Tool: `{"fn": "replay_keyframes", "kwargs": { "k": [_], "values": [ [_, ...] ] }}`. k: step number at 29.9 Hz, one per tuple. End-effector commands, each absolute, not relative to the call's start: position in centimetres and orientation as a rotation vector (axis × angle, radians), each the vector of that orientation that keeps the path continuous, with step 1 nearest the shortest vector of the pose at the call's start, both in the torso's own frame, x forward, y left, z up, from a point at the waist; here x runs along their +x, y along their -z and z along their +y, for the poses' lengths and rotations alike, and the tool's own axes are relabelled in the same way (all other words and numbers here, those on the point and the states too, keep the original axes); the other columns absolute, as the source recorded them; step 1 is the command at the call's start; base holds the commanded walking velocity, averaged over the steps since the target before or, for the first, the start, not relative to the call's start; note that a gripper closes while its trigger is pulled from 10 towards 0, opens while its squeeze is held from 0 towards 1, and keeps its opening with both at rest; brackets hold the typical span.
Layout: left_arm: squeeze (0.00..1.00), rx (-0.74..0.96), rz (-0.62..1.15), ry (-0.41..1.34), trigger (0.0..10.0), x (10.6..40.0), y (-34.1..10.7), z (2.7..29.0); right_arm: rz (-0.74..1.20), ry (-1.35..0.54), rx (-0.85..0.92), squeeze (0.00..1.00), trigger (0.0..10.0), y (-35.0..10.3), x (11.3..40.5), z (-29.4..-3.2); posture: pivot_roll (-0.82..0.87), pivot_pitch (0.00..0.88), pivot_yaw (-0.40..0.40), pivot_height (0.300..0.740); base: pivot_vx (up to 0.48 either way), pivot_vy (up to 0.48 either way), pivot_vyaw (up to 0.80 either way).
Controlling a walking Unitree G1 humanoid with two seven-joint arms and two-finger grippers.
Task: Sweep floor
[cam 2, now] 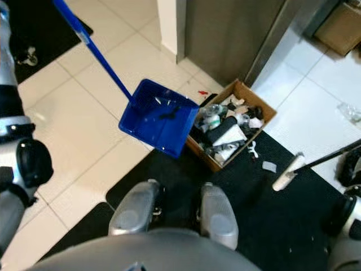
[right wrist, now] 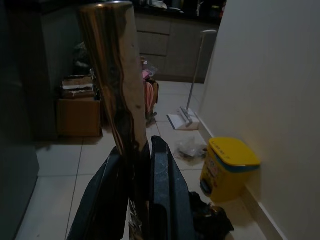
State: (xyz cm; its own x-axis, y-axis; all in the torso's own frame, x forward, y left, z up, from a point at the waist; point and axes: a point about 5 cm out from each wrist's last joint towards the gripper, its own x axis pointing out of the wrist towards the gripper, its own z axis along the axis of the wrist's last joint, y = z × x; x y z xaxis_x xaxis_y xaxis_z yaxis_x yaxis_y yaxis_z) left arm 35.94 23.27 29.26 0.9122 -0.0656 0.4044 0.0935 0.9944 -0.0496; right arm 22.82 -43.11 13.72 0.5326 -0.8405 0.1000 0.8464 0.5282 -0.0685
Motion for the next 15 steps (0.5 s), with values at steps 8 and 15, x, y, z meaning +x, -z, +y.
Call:
{"fn": "replay_keyframes", "kwargs": {
  "k": [8, 15],
  "values": [
    [0.0, -0.055, -0.449, 0.093, 10.0, 35.74, -30.05, 23.2, -0.089, 1.021, -0.127, 0.0, 10.0, -14.42, 22.63, -43.56, 0.12, 0.0, -0.001, 0.74, 0.267, -0.397, 0.0],
    [0.0, -0.049, -0.445, 0.091, 10.0, 35.83, -29.91, 23.18, -0.09, 1.022, -0.127, 0.0, 10.0, -14.42, 22.66, -43.56, 0.12, 0.0, 0.0, 0.74, 0.305, -0.361, 0.0]
  ]
}}
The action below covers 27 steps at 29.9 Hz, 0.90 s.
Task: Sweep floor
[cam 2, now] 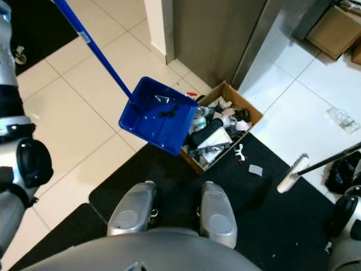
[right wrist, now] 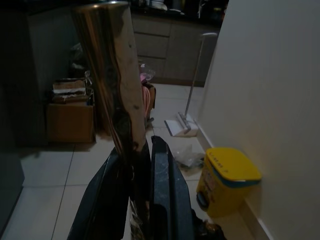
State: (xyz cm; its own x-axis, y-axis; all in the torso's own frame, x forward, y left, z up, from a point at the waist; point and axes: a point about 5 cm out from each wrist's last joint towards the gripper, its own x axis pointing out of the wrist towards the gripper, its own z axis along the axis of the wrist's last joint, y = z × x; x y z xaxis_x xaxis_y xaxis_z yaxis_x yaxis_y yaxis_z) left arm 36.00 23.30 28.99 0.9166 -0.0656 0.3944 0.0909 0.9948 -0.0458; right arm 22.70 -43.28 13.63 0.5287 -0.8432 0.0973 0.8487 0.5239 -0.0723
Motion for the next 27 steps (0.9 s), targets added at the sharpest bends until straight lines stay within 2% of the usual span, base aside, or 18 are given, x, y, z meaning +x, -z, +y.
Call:
{"fn": "replay_keyframes", "kwargs": {
  "k": [1, 9, 14, 19, 25, 27],
  "values": [
    [0.0, -0.048, -0.445, 0.091, 10.0, 35.8, -29.9, 23.2, -0.09, 1.022, -0.127, 0.0, 10.0, -14.4, 22.7, -43.6, 0.12, 0.0, 0.0, 0.74, 0.319, -0.345, 0.0],
    [0.0, -0.045, -0.442, 0.094, 10.0, 35.9, -29.8, 23.1, -0.091, 1.024, -0.126, 0.0, 10.0, -14.4, 22.6, -43.6, 0.12, 0.0, 0.004, 0.74, 0.316, -0.352, 0.0],
    [0.0, 0.033, -0.439, 0.105, 10.0, 36.1, -29.5, 22.7, -0.093, 1.023, -0.126, 0.0, 10.0, -14.3, 22.6, -43.5, 0.12, 0.0, 0.005, 0.74, 0.306, -0.31, 0.0],
    [0.0, 0.074, -0.456, 0.153, 10.0, 36.6, -29.3, 21.7, -0.097, 0.991, -0.118, 0.0, 10.0, -14.0, 23.3, -42.8, 0.12, 0.0, 0.008, 0.74, 0.052, 0.0, 0.0],
    [0.0, 0.159, -0.432, 0.194, 10.0, 38.6, -28.4, 20.1, -0.121, 0.882, -0.122, 0.0, 10.0, -13.4, 25.4, -39.9, 0.11, 0.0, 0.028, 0.74, 0.0, 0.0, 0.0],
    [0.0, 0.16, -0.43, 0.194, 10.0, 38.8, -28.4, 20.1, -0.124, 0.875, -0.123, 0.0, 10.0, -13.4, 25.6, -39.7, 0.11, 0.0, 0.028, 0.74, 0.0, 0.0, 0.0]
  ]
}}
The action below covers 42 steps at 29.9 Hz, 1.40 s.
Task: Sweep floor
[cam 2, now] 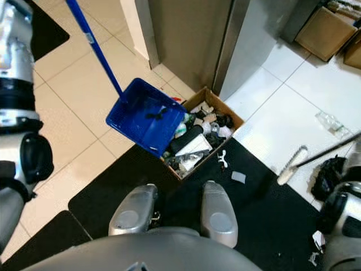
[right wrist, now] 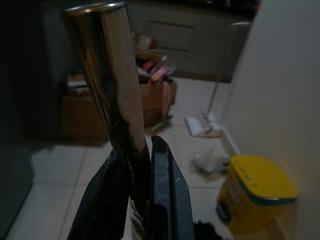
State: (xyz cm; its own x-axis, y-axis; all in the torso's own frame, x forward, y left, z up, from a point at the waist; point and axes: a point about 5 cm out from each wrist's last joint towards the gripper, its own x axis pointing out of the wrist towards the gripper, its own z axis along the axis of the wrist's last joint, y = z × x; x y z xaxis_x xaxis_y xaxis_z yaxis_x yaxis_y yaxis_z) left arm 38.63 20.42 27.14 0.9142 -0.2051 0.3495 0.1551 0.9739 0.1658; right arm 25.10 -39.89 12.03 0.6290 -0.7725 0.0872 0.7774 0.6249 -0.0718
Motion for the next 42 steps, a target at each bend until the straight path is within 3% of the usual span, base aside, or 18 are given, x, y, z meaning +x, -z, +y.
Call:
{"fn": "replay_keyframes", "kwargs": {
  "k": [1, 12, 16, 25, 33, 36, 42],
  "values": [
    [0.0, 0.16, -0.43, 0.194, 10.0, 38.8, -28.4, 20.1, -0.124, 0.875, -0.123, 0.0, 10.0, -13.4, 25.6, -39.7, 0.11, 0.0, 0.028, 0.74, 0.0, 0.0, 0.0],
    [0.0, 0.292, -0.385, 0.285, 10.0, 40.7, -28.8, 17.4, -0.132, 0.866, -0.11, 0.0, 10.0, -12.6, 25.4, -39.1, 0.09, 0.0, 0.079, 0.74, 0.0, 0.0, 0.0],
    [0.0, 0.425, -0.373, 0.293, 10.0, 41.3, -29.2, 16.1, -0.133, 0.883, -0.103, 0.0, 10.0, -12.0, 24.7, -38.9, 0.08, 0.0, 0.105, 0.74, 0.0, 0.0, 0.0],
    [0.0, 0.466, -0.394, 0.26, 10.0, 41.8, -30.8, 14.9, -0.137, 0.904, -0.086, 0.0, 10.0, -11.3, 24.2, -38.5, 0.06, 0.0, 0.14, 0.74, 0.0, 0.0, 0.0],
    [0.0, 0.249, -0.458, 0.238, 10.0, 41.8, -32.7, 14.9, -0.137, 0.918, -0.082, 0.0, 10.0, -11.1, 23.8, -38.5, 0.06, 0.0, 0.136, 0.74, 0.0, 0.0, 0.0],
    [0.0, 0.257, -0.412, 0.25, 10.0, 42.0, -31.9, 15.1, -0.138, 0.918, -0.083, 0.0, 10.0, -11.3, 23.9, -38.6, 0.07, 0.0, 0.132, 0.74, 0.0, 0.0, 0.0],
    [0.0, 0.06, -0.345, 0.204, 10.0, 42.2, -30.9, 16.9, -0.139, 0.915, -0.081, 0.0, 10.0, -11.4, 24.2, -38.6, 0.07, 0.0, 0.128, 0.74, 0.0, 0.0, 0.0]
  ]
}}
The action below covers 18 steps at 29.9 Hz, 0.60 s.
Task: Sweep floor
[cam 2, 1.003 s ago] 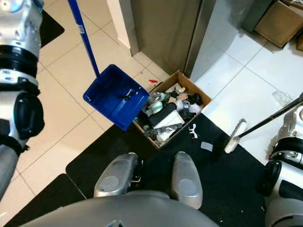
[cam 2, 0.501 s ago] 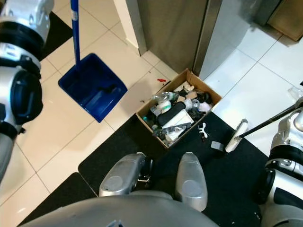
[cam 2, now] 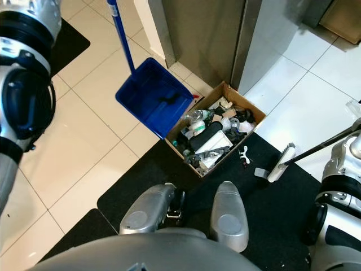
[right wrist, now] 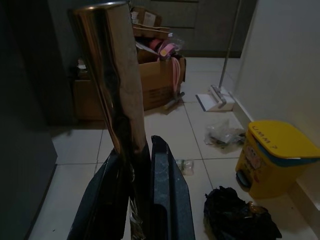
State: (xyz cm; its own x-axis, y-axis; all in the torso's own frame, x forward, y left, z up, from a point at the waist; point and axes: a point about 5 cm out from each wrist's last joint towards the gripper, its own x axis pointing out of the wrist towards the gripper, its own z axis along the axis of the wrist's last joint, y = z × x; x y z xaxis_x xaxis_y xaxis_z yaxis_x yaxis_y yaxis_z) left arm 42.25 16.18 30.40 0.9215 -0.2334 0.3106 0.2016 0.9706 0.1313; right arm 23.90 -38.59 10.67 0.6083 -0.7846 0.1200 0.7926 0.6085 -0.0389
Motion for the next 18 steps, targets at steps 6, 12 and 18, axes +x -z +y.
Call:
{"fn": "replay_keyframes", "kwargs": {
  "k": [6, 12, 18],
  "values": [
    [0.0, 0.247, -0.344, 0.208, 10.0, 42.09, -30.62, 16.96, -0.137, 0.906, -0.075, 0.0, 10.0, -11.48, 24.59, -38.33, 0.08, 0.0, 0.124, 0.74, 0.0, 0.0, 0.0],
    [0.0, 0.256, -0.332, 0.26, 10.0, 42.1, -30.29, 16.24, -0.143, 0.9, -0.075, 0.0, 10.0, -11.73, 24.93, -38.28, 0.08, 0.0, 0.121, 0.74, 0.0, 0.0, 0.0],
    [0.0, 0.174, -0.337, 0.247, 10.0, 42.17, -30.81, 16.42, -0.144, 0.903, -0.076, 0.0, 10.0, -11.77, 24.91, -38.33, 0.08, 0.0, 0.123, 0.74, 0.0, 0.0, 0.0]
  ]
}}
